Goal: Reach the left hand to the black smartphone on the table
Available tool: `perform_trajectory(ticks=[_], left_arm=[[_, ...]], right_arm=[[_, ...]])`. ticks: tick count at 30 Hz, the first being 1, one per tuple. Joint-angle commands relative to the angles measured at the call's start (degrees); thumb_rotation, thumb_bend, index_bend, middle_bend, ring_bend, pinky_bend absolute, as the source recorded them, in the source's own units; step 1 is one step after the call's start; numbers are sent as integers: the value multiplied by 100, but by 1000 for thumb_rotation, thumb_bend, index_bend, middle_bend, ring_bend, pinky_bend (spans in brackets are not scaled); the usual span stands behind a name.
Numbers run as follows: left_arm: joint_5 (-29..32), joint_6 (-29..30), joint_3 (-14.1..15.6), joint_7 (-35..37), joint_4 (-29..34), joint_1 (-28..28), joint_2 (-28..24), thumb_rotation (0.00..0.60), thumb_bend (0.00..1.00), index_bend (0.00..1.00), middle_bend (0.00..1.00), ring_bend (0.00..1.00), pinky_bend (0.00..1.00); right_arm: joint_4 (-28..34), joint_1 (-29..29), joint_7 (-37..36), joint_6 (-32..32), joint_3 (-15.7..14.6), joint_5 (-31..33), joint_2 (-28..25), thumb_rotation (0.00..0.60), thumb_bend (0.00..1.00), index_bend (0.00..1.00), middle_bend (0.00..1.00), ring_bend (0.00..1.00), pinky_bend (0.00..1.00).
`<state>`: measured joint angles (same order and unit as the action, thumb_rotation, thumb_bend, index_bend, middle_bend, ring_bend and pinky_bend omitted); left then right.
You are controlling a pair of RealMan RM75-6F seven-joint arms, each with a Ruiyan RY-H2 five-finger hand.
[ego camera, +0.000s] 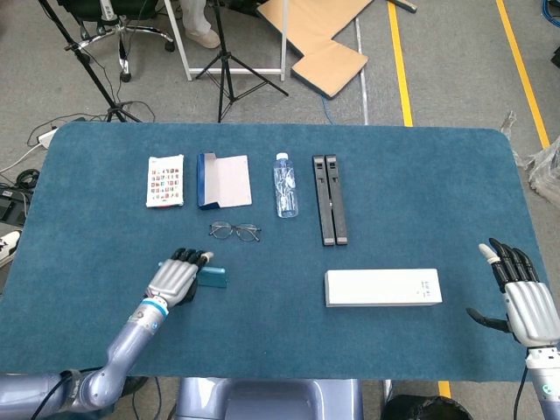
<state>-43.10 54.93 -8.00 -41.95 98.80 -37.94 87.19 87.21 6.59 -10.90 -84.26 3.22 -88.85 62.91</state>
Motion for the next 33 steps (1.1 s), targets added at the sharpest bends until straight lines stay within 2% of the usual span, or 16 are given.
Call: perform_trajectory(ticks=[1,5,10,13,15,17,19,24,33], left_arm=[[-145,74,-89,136,-245,-120,143,600,835,0,0,0,0],[-307,155,-140,392,-402,-160,143,600,834,0,0,0,0],[-1329,693,-153,1217,-388,158,-157,600,815,0,0,0,0],[-1790,1085,-109,1531,-386,375,-362,600,639,0,0,0,0],[-1988,1319,-69,1659,-346,521,-535,600,426,0,0,0,0],[-2157,1729,30,1810,-170,849,-956,600,260,0,0,0,0],[-2382,1894,170,1984,-23,1050,-1257,600,173,0,0,0,0],[-2957,2514,523,2423,-65,1616,-1626,600,147,0,0,0,0],[-3684,3106,1129,3091,-289,2408,-1874,600,149,0,0,0,0]], right_arm=[[-6,5,-1,15,-1,8,4,600,0,24,0,0,0],[-12,8,-25,38,-1,30,0,600,0,25,0,0,0],[-6,4,-49,27,-1,25,-10,600,0,25,0,0,0],[3,0,-53,7,-1,12,-16,600,0,25,0,0,0],[12,-5,-47,-10,-1,2,-20,600,0,25,0,0,0],[30,-10,-17,-47,-2,-32,-22,600,0,25,0,0,0],[47,-15,6,-70,-2,-47,-25,600,0,25,0,0,0],[84,-29,54,-131,0,-83,-26,600,0,22,0,0,0],[184,-63,96,-262,-11,-189,-64,600,0,22,0,0,0]])
